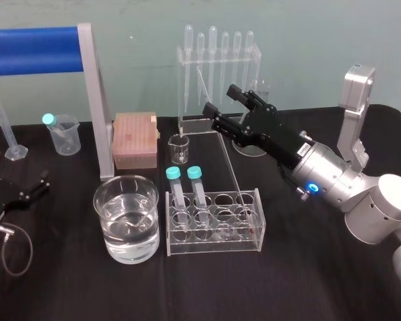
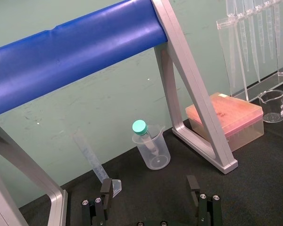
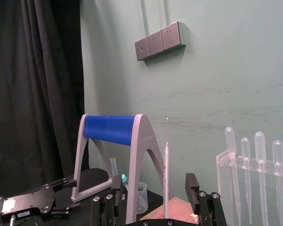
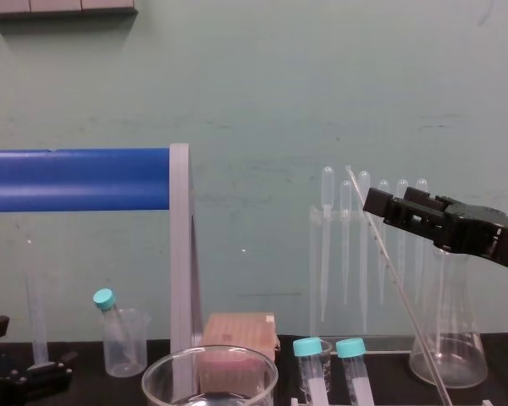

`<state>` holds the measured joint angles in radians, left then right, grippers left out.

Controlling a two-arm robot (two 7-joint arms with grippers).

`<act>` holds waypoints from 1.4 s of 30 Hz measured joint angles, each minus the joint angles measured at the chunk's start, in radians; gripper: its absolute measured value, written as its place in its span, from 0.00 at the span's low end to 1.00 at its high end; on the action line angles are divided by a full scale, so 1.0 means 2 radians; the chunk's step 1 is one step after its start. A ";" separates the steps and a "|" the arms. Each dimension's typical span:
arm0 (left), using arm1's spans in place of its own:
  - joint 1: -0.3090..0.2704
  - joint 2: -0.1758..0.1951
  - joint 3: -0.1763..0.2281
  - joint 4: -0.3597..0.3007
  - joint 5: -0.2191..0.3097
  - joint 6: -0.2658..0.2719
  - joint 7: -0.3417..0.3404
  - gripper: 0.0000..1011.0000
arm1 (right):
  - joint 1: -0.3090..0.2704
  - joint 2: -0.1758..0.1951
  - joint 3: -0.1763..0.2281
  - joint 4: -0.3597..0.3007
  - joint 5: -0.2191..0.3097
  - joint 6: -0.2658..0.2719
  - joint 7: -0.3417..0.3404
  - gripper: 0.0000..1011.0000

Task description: Hold the thermometer with one hand and immerse one end into the beaker, then reinsert it into the test tube rack.

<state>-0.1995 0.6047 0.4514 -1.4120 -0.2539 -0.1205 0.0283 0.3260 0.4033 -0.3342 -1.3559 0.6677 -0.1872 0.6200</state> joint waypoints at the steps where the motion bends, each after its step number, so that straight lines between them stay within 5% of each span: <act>1: 0.000 0.000 0.000 0.000 0.000 0.000 0.000 1.00 | 0.000 0.000 0.000 0.000 0.000 0.000 0.000 0.87; 7: 0.000 0.000 0.000 0.000 0.000 0.000 0.000 1.00 | 0.000 0.000 0.000 0.000 0.000 0.000 0.000 0.99; 18: 0.000 0.000 0.000 0.000 0.000 0.000 0.000 1.00 | 0.000 0.000 0.000 -0.001 -0.001 0.000 -0.002 0.99; 20: 0.000 0.000 0.000 0.000 0.000 0.000 0.000 1.00 | -0.007 0.003 0.006 -0.014 -0.010 -0.001 -0.024 0.99; 25: 0.000 0.000 0.000 0.000 0.000 0.000 0.000 1.00 | -0.048 0.010 0.039 -0.082 -0.085 0.000 -0.152 0.99; 29: 0.000 0.000 0.000 0.000 0.000 0.000 0.000 1.00 | -0.078 0.013 0.064 -0.121 -0.141 0.032 -0.243 0.99; 35: 0.000 0.000 0.000 0.000 0.000 0.000 0.000 1.00 | -0.097 0.004 0.079 -0.121 -0.156 0.067 -0.278 0.99; 42: 0.000 0.000 0.000 0.000 0.000 0.000 0.000 1.00 | -0.109 -0.010 0.086 -0.098 -0.154 0.080 -0.277 0.99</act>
<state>-0.1995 0.6047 0.4514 -1.4120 -0.2539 -0.1205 0.0283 0.1084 0.3824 -0.1625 -1.5512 0.3606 -0.0277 0.0669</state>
